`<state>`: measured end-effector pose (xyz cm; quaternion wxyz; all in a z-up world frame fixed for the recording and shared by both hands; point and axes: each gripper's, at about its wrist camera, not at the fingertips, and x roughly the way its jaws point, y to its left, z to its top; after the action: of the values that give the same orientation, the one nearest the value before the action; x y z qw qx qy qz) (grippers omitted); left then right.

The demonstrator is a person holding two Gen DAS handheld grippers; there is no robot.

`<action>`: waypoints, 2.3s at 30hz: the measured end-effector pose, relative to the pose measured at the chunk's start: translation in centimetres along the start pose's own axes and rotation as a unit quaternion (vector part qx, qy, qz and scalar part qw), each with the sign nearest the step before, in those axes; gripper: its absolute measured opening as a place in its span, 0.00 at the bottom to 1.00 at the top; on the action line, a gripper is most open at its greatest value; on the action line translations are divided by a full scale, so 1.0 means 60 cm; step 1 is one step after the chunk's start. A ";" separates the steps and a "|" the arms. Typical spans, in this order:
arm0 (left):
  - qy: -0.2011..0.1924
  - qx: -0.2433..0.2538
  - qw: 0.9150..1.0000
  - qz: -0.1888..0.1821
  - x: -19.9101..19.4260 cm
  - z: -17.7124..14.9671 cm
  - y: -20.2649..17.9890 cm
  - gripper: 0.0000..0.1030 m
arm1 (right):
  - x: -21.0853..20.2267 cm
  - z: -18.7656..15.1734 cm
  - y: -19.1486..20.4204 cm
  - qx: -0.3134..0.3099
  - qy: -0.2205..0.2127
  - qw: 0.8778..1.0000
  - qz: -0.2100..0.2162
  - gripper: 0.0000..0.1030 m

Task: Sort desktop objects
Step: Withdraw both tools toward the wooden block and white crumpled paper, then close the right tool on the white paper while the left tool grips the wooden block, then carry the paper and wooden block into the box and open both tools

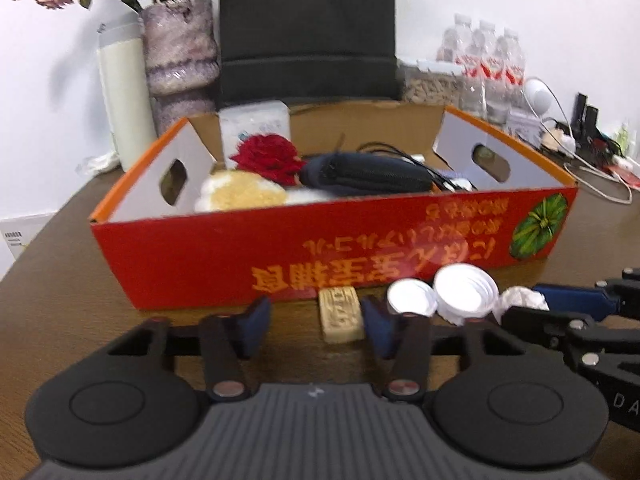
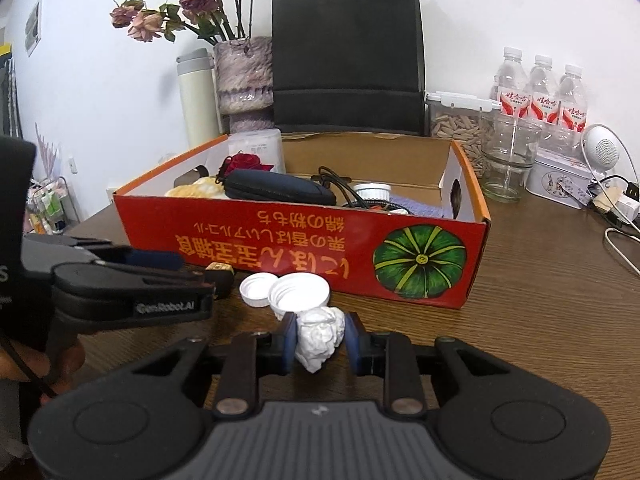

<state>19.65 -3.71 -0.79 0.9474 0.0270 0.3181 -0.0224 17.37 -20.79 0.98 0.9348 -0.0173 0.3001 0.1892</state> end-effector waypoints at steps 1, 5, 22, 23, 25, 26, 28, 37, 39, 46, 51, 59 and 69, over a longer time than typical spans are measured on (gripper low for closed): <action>-0.001 0.004 1.000 -0.002 -0.001 0.000 -0.003 0.40 | 0.000 0.000 0.000 0.000 0.000 1.000 0.000 0.23; -0.003 0.016 1.000 -0.010 -0.003 -0.002 -0.011 0.28 | 0.001 -0.001 0.000 -0.001 0.000 1.000 -0.001 0.23; -0.041 0.016 0.999 -0.028 -0.045 -0.013 -0.003 0.21 | -0.006 0.000 -0.003 0.002 -0.013 1.000 0.001 0.23; -0.046 0.015 0.998 -0.029 -0.052 -0.013 -0.001 0.21 | -0.008 0.000 -0.002 0.002 -0.016 1.000 0.000 0.23; -0.055 0.017 0.998 -0.030 -0.062 -0.014 -0.001 0.21 | -0.012 0.001 -0.002 0.001 -0.021 1.000 0.001 0.23; -0.059 0.018 0.998 -0.031 -0.067 -0.015 0.000 0.21 | -0.014 0.002 -0.003 0.000 -0.024 1.000 0.002 0.23; -0.065 0.016 0.997 -0.032 -0.075 -0.016 0.002 0.21 | -0.016 0.002 -0.001 -0.002 -0.028 1.000 0.002 0.23; -0.097 0.011 0.994 -0.044 -0.116 -0.010 0.011 0.21 | -0.040 0.013 0.000 -0.003 -0.064 0.998 0.011 0.23; -0.104 0.013 0.993 -0.046 -0.121 -0.005 0.011 0.21 | -0.045 0.018 0.000 -0.006 -0.077 0.997 0.011 0.23; -0.136 0.018 0.990 -0.041 -0.122 0.027 0.012 0.21 | -0.043 0.046 -0.009 0.003 -0.109 0.994 0.004 0.23; -0.153 0.007 0.988 -0.032 -0.107 0.058 0.019 0.21 | -0.023 0.073 -0.016 0.012 -0.127 0.992 0.000 0.24; -0.174 -0.016 0.984 -0.019 -0.067 0.105 0.035 0.21 | 0.028 0.108 -0.030 0.023 -0.144 0.989 -0.005 0.23; -0.158 -0.022 0.987 0.004 0.009 0.124 0.060 0.21 | 0.085 0.121 -0.043 0.034 -0.135 0.990 -0.012 0.23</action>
<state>24.80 -0.60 4.94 0.9861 0.0032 0.1652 -0.0158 26.14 -20.36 3.83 0.9690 0.0365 0.1770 0.1686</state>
